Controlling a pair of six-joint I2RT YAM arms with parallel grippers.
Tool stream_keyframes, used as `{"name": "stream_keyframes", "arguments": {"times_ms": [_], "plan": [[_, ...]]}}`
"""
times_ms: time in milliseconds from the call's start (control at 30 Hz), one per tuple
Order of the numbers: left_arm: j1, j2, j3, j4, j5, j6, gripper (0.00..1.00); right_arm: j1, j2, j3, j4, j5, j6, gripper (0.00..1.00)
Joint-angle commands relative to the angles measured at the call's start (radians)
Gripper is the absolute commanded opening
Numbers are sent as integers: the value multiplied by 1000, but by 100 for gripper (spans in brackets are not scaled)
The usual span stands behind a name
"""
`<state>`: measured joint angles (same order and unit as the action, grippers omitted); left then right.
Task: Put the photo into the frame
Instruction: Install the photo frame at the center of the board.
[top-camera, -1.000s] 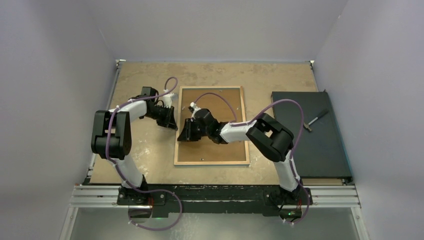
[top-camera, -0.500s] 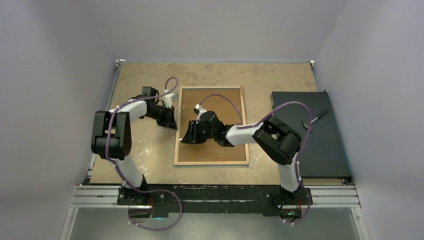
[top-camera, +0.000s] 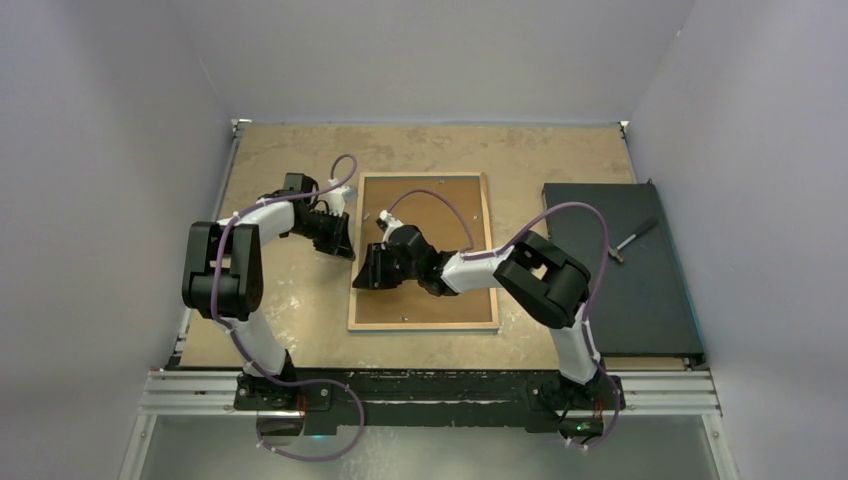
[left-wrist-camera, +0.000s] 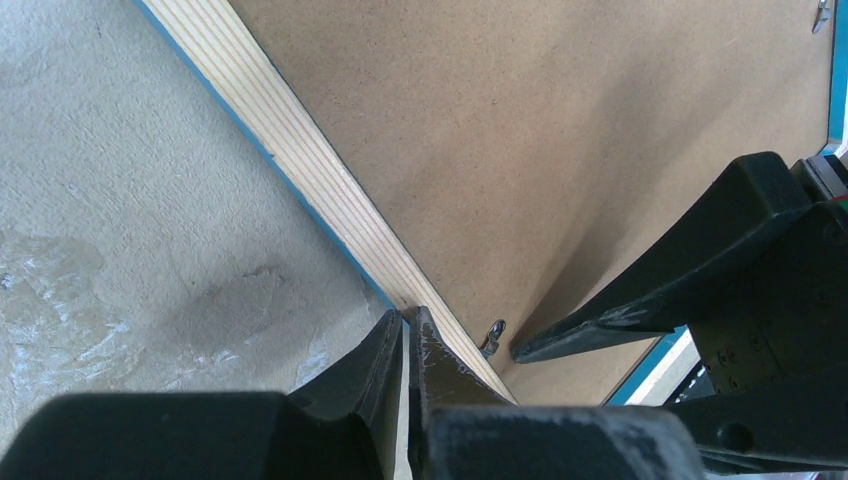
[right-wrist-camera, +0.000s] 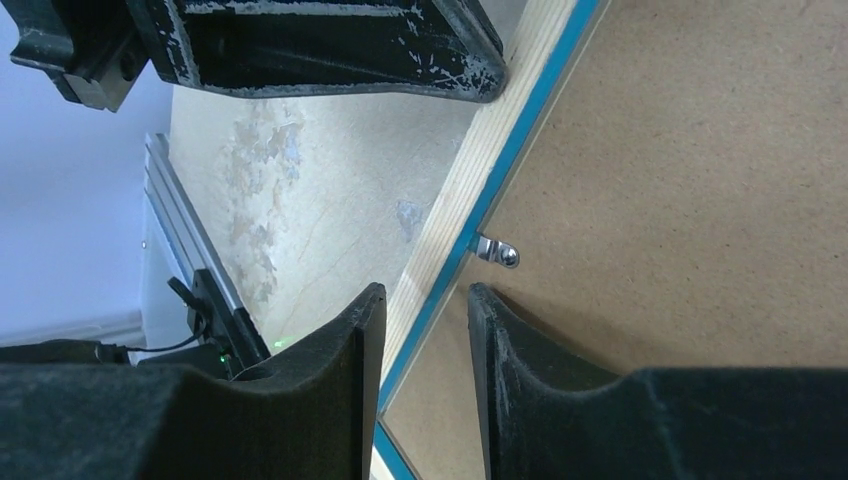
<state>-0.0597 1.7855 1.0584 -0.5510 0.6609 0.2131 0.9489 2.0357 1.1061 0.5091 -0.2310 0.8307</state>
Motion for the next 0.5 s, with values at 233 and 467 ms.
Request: {"name": "stream_keyframes", "arguments": {"times_ms": [233, 467], "plan": [[-12, -7, -27, -29, -56, 47, 2, 6, 49, 70, -22, 118, -9, 35], [-11, -9, -29, -31, -60, 52, 2, 6, 50, 71, -15, 82, -11, 34]]}}
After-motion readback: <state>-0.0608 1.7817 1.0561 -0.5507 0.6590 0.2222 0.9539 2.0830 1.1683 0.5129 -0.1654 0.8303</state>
